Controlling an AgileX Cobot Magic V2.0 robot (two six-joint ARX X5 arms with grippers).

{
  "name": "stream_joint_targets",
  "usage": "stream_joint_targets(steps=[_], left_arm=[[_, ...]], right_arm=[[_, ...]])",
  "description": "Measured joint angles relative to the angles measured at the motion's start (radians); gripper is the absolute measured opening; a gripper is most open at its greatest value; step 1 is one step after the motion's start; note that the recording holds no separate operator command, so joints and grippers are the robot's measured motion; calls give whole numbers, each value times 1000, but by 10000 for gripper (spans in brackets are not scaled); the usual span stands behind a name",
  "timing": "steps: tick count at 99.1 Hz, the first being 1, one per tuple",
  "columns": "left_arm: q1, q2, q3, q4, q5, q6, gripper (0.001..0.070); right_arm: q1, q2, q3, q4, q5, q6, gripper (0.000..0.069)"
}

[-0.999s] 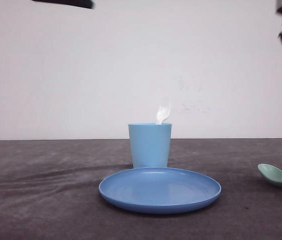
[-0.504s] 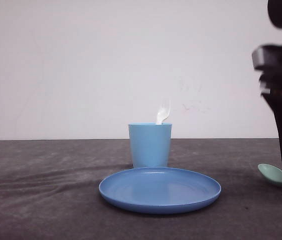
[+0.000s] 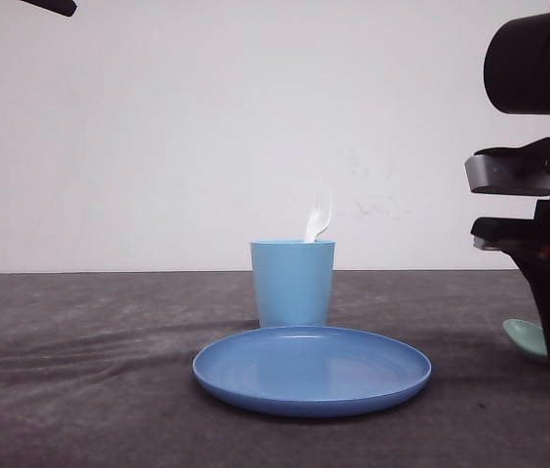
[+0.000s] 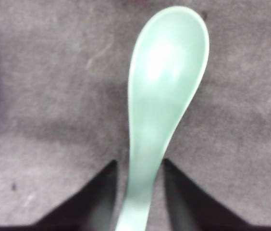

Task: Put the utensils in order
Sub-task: 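Lower the right gripper onto the mint-green spoon and grasp it, then carry the spoon with the right gripper and drop it into the cup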

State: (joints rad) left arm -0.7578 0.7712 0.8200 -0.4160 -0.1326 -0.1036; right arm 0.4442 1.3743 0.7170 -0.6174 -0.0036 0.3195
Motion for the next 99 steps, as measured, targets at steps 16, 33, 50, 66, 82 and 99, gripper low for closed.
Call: stream_joint_targets(steps=[16, 33, 50, 66, 82, 99], left_arm=[[0, 0, 0, 0, 0, 0, 296], [0, 0, 0, -5, 0, 0, 296], [0, 0, 0, -13, 0, 0, 296], [0, 0, 0, -14, 0, 0, 296], [0, 0, 0, -14, 0, 0, 296], [0, 0, 0, -16, 1, -10, 296]], right_arm=[[0, 7, 0, 9, 0, 1, 79], [0, -23, 0, 30, 5, 0, 79], [24, -126, 23, 60, 7, 0, 79], [97, -240, 61, 213, 3, 0, 79], [180, -263, 76, 452, 0, -12, 78], [217, -204, 79, 678, -2, -37, 78]])
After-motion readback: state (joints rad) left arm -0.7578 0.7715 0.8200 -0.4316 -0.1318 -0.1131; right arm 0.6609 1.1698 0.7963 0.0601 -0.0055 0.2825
